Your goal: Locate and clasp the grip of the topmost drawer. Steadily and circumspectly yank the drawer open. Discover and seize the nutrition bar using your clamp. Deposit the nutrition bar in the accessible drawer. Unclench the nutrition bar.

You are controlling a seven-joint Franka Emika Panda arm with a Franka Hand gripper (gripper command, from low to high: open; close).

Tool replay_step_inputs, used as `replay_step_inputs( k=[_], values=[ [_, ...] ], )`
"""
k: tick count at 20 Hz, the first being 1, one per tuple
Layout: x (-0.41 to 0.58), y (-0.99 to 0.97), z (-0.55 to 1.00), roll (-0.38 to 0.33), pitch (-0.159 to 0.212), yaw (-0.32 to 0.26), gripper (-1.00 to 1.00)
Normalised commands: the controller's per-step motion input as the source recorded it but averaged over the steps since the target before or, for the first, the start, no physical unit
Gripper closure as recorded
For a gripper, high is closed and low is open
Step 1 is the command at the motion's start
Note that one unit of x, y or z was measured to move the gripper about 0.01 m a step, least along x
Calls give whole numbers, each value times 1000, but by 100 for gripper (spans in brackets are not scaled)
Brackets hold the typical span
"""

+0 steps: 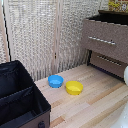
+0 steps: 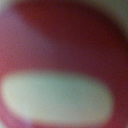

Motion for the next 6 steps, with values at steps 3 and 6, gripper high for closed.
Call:
replay_step_inputs(
  k=[3,6],
  values=[
    [354,0,268,-57,67,0,-100],
    [219,-128,299,1,36,-6,-100]
  ],
)
